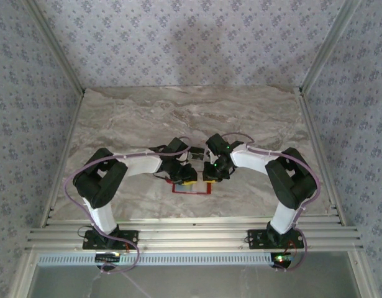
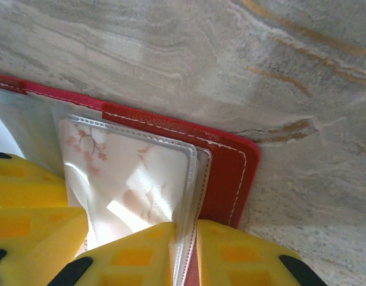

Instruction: Take the credit cards out of the card holder

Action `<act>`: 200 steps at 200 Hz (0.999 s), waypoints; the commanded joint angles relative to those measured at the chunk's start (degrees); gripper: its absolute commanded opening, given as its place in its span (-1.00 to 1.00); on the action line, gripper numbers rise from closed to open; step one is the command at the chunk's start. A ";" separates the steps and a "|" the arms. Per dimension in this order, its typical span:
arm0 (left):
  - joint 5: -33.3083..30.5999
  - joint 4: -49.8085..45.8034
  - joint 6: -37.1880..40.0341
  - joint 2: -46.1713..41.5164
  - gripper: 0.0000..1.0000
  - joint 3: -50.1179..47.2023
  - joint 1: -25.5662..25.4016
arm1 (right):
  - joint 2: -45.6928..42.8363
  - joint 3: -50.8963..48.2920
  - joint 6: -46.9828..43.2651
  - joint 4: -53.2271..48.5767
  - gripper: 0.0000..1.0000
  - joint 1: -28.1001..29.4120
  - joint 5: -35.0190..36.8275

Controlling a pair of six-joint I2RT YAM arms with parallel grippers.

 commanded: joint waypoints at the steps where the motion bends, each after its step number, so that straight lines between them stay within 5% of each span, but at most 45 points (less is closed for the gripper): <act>1: 2.66 3.71 -1.12 -0.28 -0.51 -1.12 0.20 | 1.95 0.55 -0.26 -1.50 -0.65 0.56 0.29; 200: 2.49 4.46 -0.07 -5.18 -0.89 -4.24 1.45 | 1.16 0.20 -0.17 -2.76 -0.66 0.74 2.02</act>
